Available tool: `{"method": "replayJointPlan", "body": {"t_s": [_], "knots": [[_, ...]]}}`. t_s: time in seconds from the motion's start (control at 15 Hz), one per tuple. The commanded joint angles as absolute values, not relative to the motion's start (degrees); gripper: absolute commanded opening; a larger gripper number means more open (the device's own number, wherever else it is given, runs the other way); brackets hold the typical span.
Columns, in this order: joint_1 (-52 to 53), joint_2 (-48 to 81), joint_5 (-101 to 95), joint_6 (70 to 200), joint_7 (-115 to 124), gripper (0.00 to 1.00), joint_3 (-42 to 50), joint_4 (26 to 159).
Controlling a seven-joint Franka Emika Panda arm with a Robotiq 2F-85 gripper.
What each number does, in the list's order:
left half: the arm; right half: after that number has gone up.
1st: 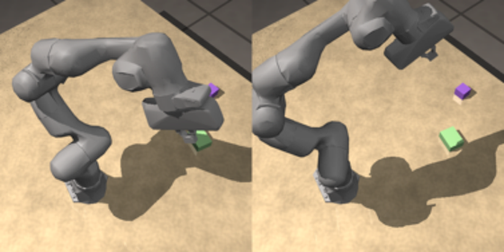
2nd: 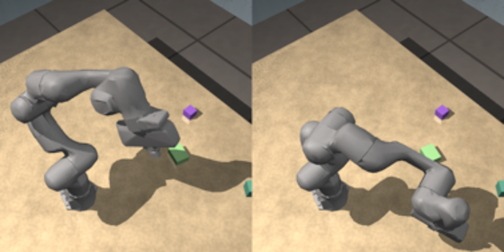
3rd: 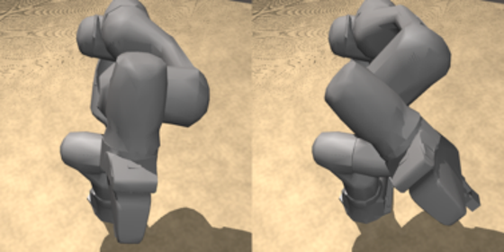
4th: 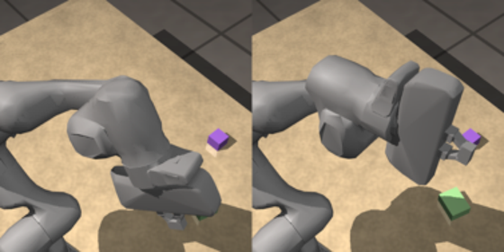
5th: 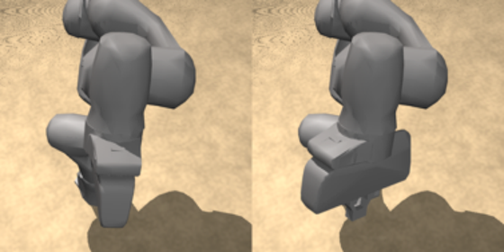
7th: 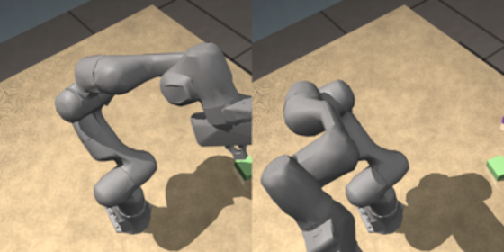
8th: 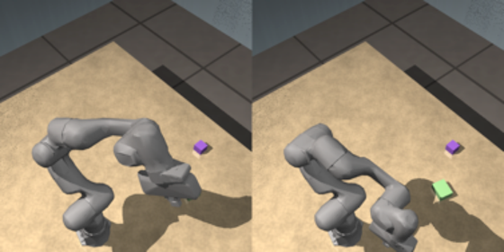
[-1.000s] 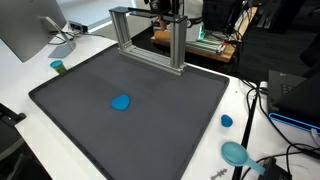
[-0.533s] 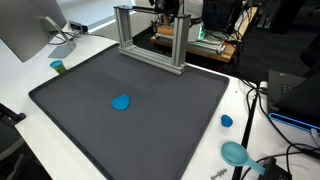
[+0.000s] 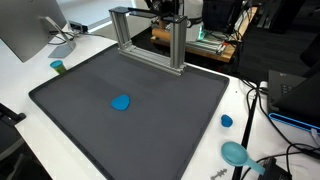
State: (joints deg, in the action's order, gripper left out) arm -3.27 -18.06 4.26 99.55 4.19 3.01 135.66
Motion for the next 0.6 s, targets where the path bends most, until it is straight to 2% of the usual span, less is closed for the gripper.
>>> {"method": "replayJointPlan", "body": {"t_s": [0.0,0.53], "knots": [[-3.3,-19.8,6.9,99.6,6.7,1.0,2.8,136.1],[-2.6,-21.7,7.1,100.9,-1.1,1.0,3.9,137.3]]}}
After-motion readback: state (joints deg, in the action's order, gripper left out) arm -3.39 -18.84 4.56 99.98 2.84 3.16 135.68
